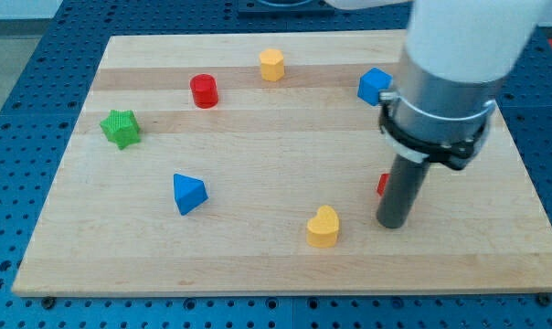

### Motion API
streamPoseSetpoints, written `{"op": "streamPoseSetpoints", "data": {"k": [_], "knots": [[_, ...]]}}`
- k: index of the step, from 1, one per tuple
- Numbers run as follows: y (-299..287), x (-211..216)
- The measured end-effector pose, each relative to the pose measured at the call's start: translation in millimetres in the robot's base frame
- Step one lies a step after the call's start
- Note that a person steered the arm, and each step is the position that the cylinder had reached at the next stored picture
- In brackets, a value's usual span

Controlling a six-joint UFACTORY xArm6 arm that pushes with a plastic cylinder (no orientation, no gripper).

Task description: Place the pointer below to the yellow heart

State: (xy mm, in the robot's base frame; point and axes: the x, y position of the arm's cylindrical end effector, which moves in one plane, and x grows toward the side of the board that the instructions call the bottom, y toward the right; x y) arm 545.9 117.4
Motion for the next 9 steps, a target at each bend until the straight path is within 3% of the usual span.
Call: {"op": "streamPoseSetpoints", "data": {"k": [2,3,5,6,7,8,9], "knots": [[38,-4],[-2,-36],[90,-46],[62,-80],[52,-88],[68,-13],[11,11]]}}
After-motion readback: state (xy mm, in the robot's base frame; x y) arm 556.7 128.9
